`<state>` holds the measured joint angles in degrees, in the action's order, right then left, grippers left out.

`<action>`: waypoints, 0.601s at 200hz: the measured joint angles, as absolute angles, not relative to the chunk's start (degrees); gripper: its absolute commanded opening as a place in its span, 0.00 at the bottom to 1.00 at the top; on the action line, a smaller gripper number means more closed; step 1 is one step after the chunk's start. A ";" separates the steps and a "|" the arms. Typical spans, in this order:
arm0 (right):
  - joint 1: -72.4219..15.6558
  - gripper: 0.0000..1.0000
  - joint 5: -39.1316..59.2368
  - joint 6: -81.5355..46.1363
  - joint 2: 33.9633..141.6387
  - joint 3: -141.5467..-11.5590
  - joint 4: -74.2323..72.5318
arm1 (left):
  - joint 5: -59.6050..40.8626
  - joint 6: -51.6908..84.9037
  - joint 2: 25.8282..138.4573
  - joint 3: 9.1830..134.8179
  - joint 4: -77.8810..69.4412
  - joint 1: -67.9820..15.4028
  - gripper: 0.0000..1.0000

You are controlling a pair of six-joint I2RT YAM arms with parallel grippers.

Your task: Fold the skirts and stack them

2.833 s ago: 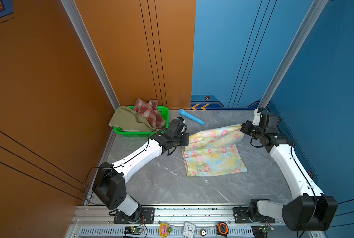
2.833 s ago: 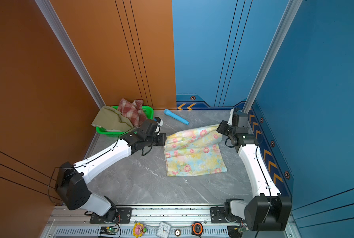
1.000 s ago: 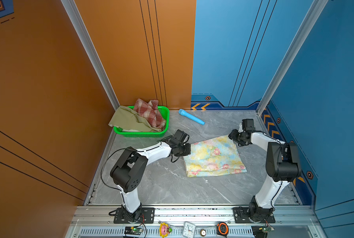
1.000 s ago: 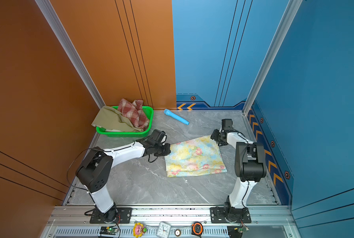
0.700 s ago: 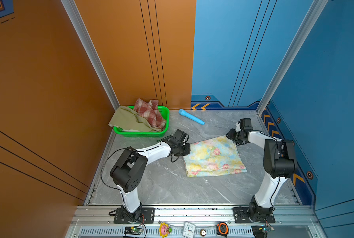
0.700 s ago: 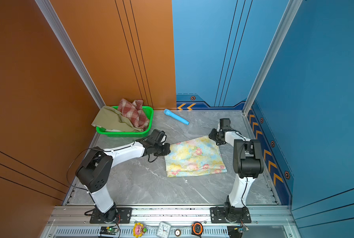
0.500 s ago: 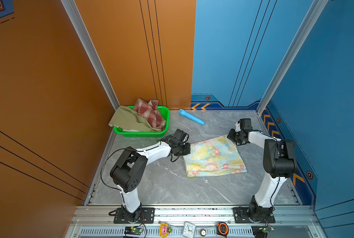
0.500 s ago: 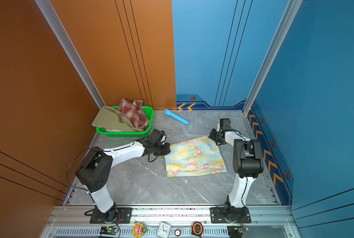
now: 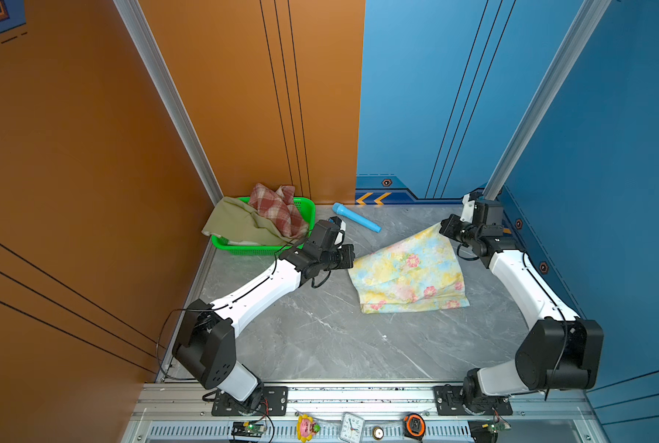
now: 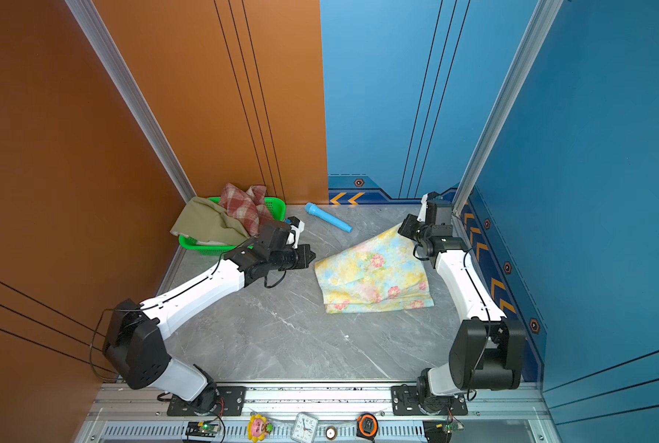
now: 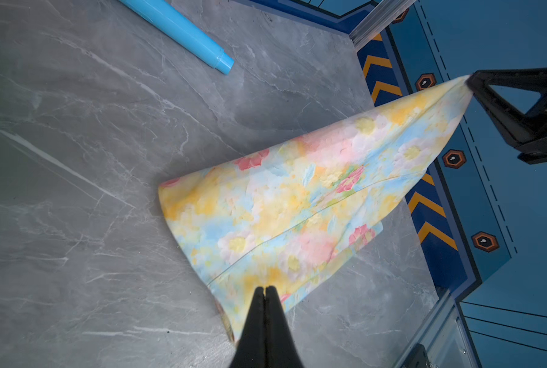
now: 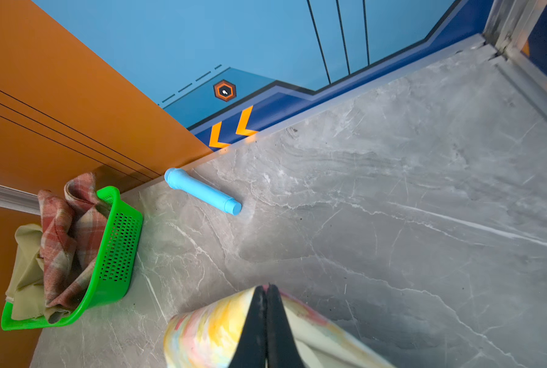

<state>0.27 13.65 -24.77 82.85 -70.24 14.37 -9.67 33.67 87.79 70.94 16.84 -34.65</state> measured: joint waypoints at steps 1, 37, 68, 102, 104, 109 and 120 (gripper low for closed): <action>0.27 0.00 13.63 -24.80 82.83 -70.24 14.39 | -9.61 33.67 87.74 70.91 16.91 -34.65 0.00; -0.08 0.00 13.19 -24.62 83.13 -70.22 16.21 | -9.02 34.20 88.73 67.99 18.37 -34.09 0.46; -0.08 0.00 13.19 -24.62 84.23 -70.17 16.58 | -10.00 35.48 94.65 66.61 16.95 -34.04 0.53; -0.12 0.00 13.17 -24.62 85.80 -70.17 16.95 | -11.68 37.74 101.01 66.63 12.95 -34.87 0.56; -0.12 0.00 13.17 -24.62 85.86 -70.17 16.95 | -11.77 37.93 101.25 66.65 12.73 -34.94 0.56; -0.12 0.00 13.19 -24.62 86.04 -70.17 16.97 | -12.05 38.44 102.10 66.70 11.84 -35.18 0.56; -0.12 0.00 13.17 -24.62 86.41 -70.17 16.99 | -12.43 39.40 103.88 66.96 9.91 -35.66 0.56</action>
